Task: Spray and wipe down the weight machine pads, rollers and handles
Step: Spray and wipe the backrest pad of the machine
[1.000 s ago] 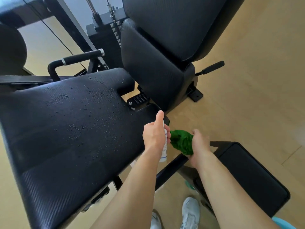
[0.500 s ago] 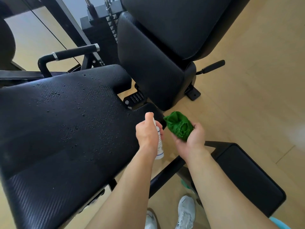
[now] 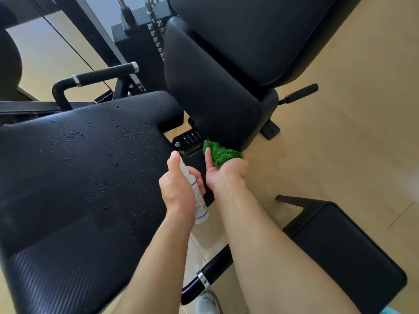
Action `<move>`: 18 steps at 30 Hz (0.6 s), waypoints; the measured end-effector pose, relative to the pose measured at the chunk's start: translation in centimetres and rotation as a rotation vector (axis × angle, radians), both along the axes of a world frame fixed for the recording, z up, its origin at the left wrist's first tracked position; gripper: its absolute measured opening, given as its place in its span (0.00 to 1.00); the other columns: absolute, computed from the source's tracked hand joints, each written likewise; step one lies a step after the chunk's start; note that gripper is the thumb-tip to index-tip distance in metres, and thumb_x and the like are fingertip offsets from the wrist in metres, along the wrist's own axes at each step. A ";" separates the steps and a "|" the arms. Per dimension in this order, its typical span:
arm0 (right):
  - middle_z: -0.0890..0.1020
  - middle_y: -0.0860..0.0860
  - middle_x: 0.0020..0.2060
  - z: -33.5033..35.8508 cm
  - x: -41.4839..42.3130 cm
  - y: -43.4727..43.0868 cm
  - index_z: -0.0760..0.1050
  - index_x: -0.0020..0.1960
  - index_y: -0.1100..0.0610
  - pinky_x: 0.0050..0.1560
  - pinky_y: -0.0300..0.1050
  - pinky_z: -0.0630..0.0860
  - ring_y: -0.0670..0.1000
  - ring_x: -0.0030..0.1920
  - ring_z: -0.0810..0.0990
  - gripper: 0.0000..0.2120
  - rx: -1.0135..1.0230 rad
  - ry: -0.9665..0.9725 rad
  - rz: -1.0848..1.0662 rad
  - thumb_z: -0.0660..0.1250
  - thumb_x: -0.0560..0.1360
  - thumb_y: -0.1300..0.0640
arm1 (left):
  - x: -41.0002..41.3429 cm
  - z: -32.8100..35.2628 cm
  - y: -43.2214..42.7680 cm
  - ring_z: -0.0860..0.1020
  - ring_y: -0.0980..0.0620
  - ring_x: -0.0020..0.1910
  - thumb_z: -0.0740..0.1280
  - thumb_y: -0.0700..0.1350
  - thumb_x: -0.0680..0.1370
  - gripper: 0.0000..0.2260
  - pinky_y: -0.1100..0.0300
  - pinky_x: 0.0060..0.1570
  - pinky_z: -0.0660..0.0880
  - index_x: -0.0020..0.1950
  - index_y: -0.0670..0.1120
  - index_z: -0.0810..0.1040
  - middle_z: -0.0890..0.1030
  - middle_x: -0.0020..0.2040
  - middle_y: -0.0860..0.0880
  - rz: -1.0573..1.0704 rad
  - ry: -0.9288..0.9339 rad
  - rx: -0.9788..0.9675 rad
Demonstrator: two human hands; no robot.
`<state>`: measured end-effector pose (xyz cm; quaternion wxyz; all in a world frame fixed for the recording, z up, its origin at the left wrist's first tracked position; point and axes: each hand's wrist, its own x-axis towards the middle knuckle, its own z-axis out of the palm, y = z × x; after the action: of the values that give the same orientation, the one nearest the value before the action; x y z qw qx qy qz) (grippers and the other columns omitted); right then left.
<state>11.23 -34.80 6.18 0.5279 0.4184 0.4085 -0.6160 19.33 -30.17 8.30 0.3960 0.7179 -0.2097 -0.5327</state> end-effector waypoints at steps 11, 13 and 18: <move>0.83 0.50 0.49 3.4 -1.6 3.0 0.78 0.60 0.54 0.51 0.46 0.78 0.50 0.51 0.81 0.11 -0.383 1.632 1.192 0.61 0.81 0.54 | 0.2 0.1 0.3 0.75 0.49 0.25 0.61 0.60 0.83 0.28 0.55 0.32 0.74 0.32 0.41 0.77 0.77 0.27 0.46 0.073 -0.060 -0.032; 0.80 0.54 0.59 1.5 -0.8 -0.3 0.76 0.68 0.54 0.57 0.50 0.76 0.56 0.61 0.77 0.18 -0.485 2.200 1.413 0.59 0.80 0.57 | 0.6 0.0 0.4 0.75 0.50 0.24 0.60 0.59 0.84 0.28 0.55 0.32 0.75 0.32 0.41 0.77 0.77 0.27 0.46 0.092 -0.062 -0.034; 0.65 0.62 0.77 -1.3 -0.9 -4.4 0.73 0.72 0.56 0.78 0.67 0.48 0.66 0.79 0.54 0.22 -0.045 3.164 2.380 0.51 0.84 0.51 | 0.5 0.1 0.2 0.75 0.51 0.23 0.60 0.60 0.84 0.29 0.53 0.35 0.76 0.30 0.42 0.76 0.76 0.25 0.47 0.085 -0.050 -0.039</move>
<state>10.36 -39.24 4.87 0.1651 0.8488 -0.4490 -0.2251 19.87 -29.95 8.41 0.4271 0.7313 -0.1990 -0.4932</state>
